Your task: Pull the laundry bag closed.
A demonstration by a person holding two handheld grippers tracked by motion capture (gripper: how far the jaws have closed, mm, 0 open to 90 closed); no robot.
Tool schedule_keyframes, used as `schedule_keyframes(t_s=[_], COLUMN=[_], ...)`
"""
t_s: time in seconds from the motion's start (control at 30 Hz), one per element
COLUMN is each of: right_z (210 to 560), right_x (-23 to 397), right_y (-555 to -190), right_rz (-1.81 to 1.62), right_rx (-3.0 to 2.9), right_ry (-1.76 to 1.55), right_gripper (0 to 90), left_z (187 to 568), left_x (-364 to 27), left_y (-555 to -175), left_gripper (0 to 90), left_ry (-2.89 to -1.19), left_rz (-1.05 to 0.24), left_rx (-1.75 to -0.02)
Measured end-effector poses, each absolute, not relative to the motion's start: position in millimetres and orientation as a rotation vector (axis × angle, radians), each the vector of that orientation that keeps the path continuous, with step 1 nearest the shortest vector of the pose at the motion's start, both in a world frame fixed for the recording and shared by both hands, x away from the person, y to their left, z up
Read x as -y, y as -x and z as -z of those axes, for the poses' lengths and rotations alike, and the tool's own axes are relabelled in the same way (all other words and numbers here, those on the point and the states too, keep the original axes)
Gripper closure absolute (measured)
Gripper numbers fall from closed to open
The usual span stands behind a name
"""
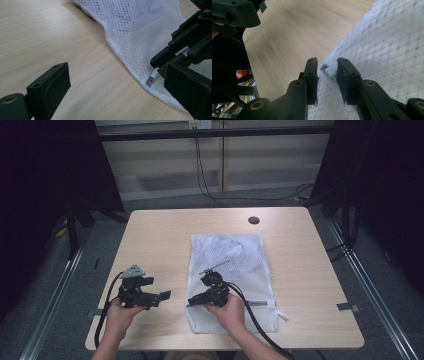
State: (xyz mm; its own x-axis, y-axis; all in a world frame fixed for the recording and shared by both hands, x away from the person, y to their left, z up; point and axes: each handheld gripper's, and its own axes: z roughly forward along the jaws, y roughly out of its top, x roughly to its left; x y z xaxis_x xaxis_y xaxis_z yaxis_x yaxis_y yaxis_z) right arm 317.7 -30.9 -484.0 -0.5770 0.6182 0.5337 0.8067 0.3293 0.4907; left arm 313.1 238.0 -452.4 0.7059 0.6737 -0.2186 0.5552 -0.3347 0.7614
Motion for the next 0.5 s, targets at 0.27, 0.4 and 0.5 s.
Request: schedule_keyframes(t_s=[0.27,0.4,0.5], right_z=[484.4,485.6,487.3], right_x=[26.5,24.6,23.2], right_y=[-317.8,-318.2,-318.5], right_rz=[1.084,1.070,1.060], right_rx=[2.329,2.336,2.338], right_ry=[1.267,1.269,1.269], right_gripper=[74.1,74.2,75.4], left_z=[453.2,453.3,453.5], left_x=[-237.5,-237.6,-237.3], left_y=[-313.7,-314.0,-314.1], left_gripper=[6.7,6.7,6.7], left_ry=[-2.025,-2.028,-2.031], left_rz=[-0.167,-0.167,-0.164], left_rx=[-0.941,-0.942,-0.941])
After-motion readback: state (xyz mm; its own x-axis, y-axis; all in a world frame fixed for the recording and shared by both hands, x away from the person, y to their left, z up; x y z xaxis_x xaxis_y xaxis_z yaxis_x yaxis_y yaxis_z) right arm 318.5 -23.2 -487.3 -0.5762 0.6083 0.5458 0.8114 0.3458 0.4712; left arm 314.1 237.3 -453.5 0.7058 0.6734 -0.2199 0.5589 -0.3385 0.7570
